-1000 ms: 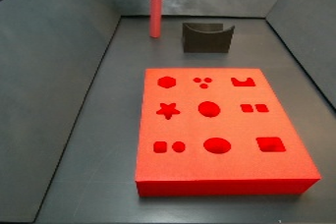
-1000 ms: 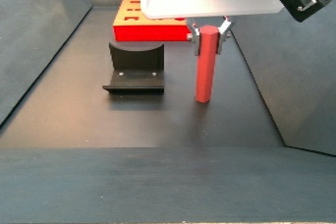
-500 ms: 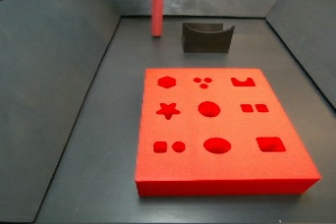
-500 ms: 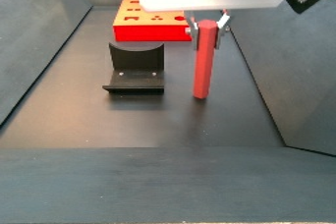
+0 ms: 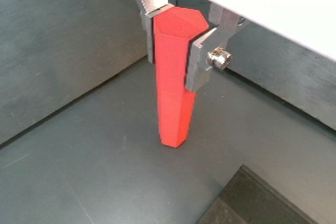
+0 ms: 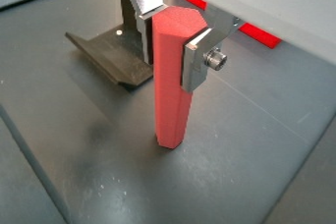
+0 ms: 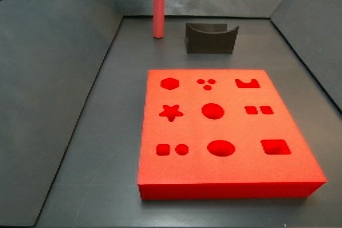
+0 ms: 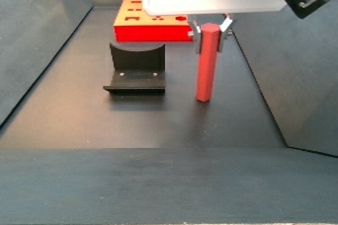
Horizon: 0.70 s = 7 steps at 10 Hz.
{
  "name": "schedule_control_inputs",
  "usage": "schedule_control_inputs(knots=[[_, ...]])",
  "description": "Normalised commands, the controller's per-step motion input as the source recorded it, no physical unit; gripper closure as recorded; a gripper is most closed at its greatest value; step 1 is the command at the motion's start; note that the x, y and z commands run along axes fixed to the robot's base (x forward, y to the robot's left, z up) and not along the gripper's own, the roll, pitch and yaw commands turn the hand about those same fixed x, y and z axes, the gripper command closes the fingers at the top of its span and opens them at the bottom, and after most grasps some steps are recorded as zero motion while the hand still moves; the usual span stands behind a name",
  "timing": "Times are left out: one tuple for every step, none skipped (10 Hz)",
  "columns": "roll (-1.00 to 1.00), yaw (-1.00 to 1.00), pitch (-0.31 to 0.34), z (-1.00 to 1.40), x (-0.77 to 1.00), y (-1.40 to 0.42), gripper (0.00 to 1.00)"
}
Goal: Pick up the hexagon object. Move up. Move to above the board. Insert the hexagon object.
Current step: Move up, then move to above the board.
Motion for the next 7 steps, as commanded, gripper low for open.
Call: schedule_control_inputs(knots=[[0.00, 0.00, 0.000, 0.83, 0.00, 0.00, 1.00], [0.00, 0.00, 0.009, 0.81, 0.02, -0.08, 1.00], [0.02, 0.01, 0.035, 0.63, 0.00, -0.05, 1.00], [0.03, 0.01, 0.044, 0.53, 0.00, -0.04, 1.00], [0.06, 0.01, 0.070, 0.31, 0.00, -0.01, 1.00], [-0.26, -0.11, -0.270, 1.00, -0.07, 0.19, 1.00], [-0.25, -0.11, -0.253, 1.00, -0.07, 0.21, 1.00]])
